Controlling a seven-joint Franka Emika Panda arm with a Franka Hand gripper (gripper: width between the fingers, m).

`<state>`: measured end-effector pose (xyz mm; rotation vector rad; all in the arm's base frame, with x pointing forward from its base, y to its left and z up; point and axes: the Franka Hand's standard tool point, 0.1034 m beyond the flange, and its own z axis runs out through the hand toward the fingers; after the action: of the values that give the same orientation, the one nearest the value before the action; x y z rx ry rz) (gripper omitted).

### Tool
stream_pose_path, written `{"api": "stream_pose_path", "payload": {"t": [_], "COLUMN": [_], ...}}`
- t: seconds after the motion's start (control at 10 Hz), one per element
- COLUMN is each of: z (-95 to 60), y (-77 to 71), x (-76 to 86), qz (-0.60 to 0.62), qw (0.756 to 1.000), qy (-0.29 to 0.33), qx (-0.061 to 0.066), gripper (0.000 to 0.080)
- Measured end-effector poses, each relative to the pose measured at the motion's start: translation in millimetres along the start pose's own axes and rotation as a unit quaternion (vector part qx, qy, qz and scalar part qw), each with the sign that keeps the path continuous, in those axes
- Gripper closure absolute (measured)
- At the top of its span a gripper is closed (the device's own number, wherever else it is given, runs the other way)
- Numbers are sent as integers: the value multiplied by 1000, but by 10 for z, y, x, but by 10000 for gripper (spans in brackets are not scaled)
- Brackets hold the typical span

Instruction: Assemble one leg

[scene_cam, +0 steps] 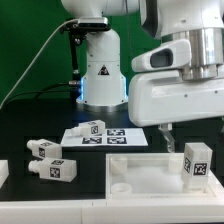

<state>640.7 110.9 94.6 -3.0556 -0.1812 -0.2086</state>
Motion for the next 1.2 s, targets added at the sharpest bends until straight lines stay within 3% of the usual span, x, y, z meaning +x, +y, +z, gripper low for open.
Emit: {"api": "stream_pose_path", "payload": {"t": [0.3,0.5,0.8,1.0,1.2], "z": [160,212,217,219,226], "y": [109,91,89,89,129], "x": [-15,3,3,2,10], "qz": [8,29,87,132,244], "qw": [997,997,994,989,968], "qy": [-80,-69,-69,-69,-62], "qx": [2,-1,-4,-7,-13], "gripper": [151,151,514,514,514]}}
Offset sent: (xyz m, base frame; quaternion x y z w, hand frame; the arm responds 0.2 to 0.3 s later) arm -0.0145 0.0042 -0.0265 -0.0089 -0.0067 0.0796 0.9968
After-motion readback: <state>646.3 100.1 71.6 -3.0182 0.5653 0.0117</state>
